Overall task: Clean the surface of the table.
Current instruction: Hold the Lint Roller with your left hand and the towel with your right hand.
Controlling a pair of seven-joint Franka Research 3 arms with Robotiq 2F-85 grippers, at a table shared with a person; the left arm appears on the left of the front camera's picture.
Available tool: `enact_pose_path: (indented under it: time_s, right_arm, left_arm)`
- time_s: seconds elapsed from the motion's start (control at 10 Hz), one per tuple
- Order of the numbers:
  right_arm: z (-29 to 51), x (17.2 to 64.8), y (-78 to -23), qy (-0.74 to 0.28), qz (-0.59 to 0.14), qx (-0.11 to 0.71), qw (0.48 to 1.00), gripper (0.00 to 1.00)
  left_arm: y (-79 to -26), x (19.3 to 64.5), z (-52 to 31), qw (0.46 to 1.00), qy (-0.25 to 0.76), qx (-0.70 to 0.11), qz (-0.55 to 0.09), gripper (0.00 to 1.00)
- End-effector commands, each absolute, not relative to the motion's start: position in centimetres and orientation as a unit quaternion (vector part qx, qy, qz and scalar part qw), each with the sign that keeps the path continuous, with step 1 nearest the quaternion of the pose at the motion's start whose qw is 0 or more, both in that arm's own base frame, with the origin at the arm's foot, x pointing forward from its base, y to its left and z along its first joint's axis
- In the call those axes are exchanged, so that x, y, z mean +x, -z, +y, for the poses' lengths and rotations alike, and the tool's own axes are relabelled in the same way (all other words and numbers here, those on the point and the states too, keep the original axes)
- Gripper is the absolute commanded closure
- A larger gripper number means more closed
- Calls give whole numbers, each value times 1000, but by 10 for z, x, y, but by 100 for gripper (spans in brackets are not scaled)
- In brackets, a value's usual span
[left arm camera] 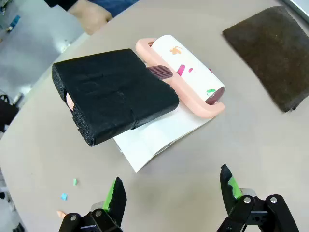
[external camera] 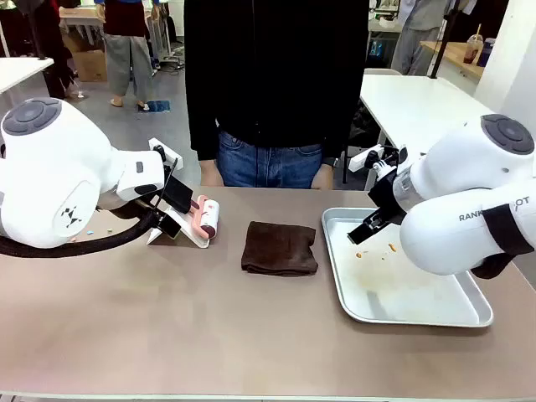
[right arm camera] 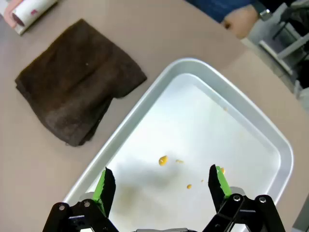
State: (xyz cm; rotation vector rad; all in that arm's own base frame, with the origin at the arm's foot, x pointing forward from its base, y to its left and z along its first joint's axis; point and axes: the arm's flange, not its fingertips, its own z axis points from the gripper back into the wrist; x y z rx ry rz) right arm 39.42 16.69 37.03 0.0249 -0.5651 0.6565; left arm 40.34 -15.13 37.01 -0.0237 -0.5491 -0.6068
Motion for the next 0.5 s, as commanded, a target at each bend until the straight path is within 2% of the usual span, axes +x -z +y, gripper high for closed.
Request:
enact_pose_path:
  time_s: [0.0,0.4]
  right_arm:
    - [167,394,-370,-318,-274,12,908,0]
    - [167,394,-370,-318,-274,12,908,0]
  left_arm:
    - [-370,403,-151,917,295,-12,-267,0]
    - [-370,403,-151,917,295,-12,-267,0]
